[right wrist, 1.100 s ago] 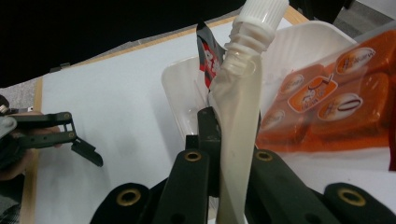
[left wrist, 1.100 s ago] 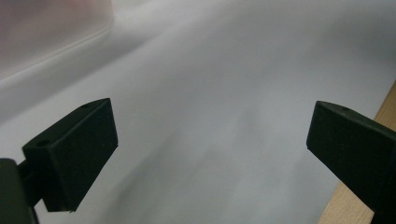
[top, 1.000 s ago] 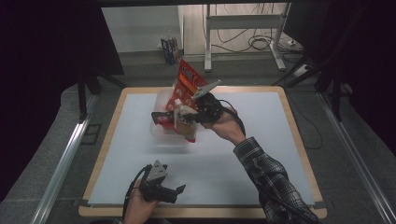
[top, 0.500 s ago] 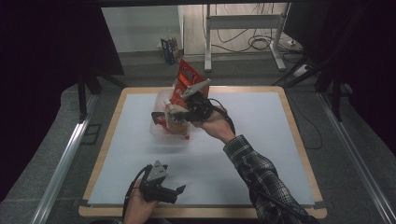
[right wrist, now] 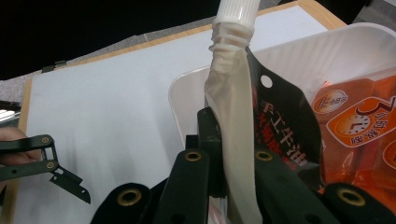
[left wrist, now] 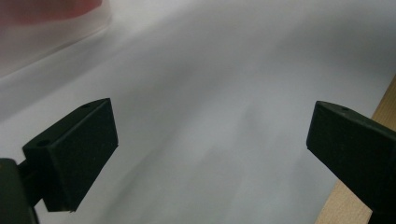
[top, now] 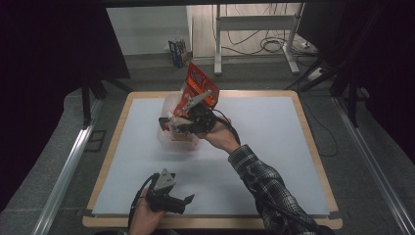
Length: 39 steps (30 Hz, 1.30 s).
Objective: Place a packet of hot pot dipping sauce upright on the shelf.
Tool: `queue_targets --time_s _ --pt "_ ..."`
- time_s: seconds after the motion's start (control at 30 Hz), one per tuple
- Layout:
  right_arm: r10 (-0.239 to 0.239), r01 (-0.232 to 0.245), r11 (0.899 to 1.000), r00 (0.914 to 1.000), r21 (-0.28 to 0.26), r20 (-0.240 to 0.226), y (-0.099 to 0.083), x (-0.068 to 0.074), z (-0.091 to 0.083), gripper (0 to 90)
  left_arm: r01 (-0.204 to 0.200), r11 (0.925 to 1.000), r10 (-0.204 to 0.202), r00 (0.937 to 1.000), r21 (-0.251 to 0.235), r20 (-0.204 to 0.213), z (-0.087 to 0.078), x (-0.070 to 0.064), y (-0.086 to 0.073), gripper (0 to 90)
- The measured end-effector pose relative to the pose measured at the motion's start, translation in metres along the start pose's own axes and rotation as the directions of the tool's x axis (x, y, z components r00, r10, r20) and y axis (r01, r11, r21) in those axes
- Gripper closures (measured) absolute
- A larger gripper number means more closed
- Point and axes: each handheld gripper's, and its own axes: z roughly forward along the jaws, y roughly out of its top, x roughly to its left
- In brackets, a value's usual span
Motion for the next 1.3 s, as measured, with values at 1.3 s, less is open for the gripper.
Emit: queue_targets --time_s 1.3 --pt "0.000 -0.002 0.999 0.9990 0.039 0.045 -0.013 -0.004 0.017 65.5 -0.013 0.9998 0.013 0.9999 0.017 -0.001 0.003 -0.002 0.000 2.0"
